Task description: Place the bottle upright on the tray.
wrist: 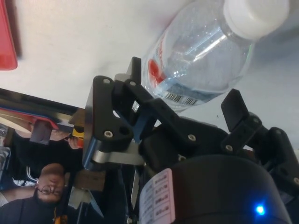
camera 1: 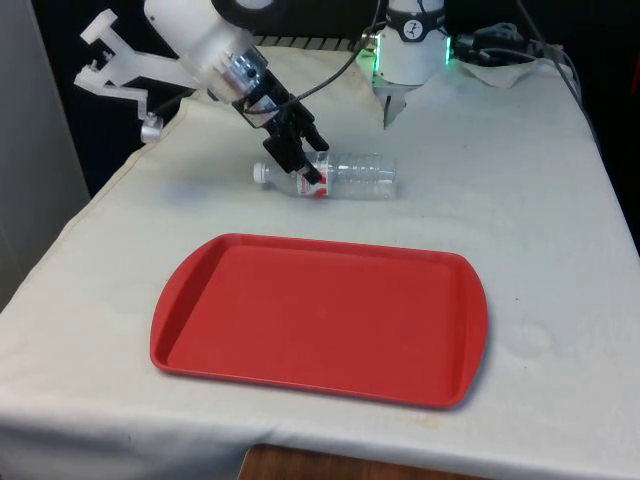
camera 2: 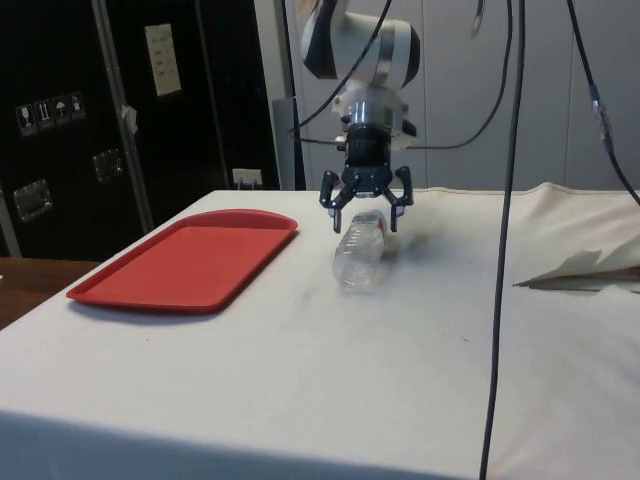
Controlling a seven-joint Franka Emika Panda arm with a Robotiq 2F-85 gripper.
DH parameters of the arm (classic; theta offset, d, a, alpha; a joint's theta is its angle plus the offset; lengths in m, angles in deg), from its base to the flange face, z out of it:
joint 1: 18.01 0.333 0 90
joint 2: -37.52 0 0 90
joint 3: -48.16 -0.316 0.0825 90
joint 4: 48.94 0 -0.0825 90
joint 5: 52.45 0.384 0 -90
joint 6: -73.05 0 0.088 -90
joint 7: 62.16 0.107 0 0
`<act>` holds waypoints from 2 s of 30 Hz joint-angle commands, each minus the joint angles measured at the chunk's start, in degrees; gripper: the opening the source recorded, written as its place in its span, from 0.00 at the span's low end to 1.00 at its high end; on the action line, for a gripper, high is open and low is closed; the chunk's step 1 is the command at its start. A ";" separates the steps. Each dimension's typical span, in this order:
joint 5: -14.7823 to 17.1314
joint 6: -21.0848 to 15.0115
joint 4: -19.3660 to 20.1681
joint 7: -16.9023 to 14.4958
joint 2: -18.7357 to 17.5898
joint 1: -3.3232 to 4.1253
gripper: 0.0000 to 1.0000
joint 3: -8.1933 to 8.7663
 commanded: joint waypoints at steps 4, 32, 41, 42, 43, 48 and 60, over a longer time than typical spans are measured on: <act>0.74 -0.23 -0.17 -0.63 -0.63 -0.17 1.00 -0.29; 3.04 5.04 -1.72 -3.27 -2.58 -1.03 1.00 1.09; 3.55 6.99 -2.46 -3.61 -3.50 -0.57 1.00 2.23; 3.55 6.93 -2.46 -3.61 -3.50 -0.52 1.00 2.23; 3.38 6.82 -2.35 -3.55 -3.44 -0.40 1.00 2.35; 3.55 6.82 -2.41 -3.67 -3.67 -0.46 1.00 2.23; 4.53 6.36 -2.81 -3.78 -4.64 -0.29 1.00 2.06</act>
